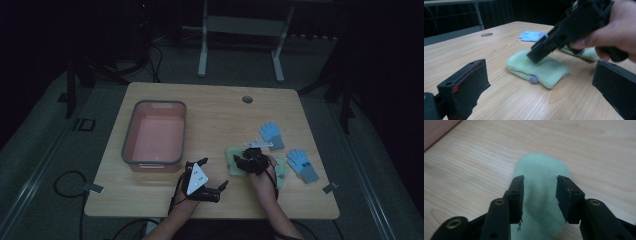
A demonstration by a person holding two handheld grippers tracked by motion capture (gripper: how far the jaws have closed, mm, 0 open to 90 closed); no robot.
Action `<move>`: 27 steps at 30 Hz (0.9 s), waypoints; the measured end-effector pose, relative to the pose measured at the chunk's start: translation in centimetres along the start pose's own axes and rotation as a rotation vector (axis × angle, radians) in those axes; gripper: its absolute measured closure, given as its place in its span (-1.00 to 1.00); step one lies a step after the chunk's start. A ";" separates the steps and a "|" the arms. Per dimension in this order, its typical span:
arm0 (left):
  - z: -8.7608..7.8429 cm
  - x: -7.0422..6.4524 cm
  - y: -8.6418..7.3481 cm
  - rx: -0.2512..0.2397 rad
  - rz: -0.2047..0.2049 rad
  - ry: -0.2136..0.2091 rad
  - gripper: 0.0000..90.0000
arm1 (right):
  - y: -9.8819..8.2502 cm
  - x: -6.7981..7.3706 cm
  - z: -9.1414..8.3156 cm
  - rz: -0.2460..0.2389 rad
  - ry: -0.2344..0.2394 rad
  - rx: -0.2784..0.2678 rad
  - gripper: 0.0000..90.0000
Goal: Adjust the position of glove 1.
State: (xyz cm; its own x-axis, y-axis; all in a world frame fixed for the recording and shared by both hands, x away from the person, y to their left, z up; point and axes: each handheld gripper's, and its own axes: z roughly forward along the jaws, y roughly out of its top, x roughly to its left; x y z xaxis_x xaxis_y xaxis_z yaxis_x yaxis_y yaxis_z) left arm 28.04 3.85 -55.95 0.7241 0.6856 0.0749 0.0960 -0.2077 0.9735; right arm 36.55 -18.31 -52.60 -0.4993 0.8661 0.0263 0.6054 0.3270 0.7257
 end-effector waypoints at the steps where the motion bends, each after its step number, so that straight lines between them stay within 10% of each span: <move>1: 0.0 0.0 0.0 0.000 -0.001 0.000 -0.99 | 0.2 -0.2 -0.4 -0.012 0.003 -0.001 0.28; 27: 0.0 0.0 0.0 0.001 0.000 0.004 -0.99 | -1.8 -8.6 -8.0 -0.015 -0.126 -0.002 0.34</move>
State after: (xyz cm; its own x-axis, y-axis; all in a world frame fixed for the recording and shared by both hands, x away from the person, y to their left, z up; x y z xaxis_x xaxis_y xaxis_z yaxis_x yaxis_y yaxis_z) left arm 28.03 3.83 -55.95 0.7212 0.6885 0.0756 0.0968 -0.2082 0.9733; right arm 34.79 -29.33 -48.59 -0.4265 0.9016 -0.0715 0.5970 0.3401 0.7266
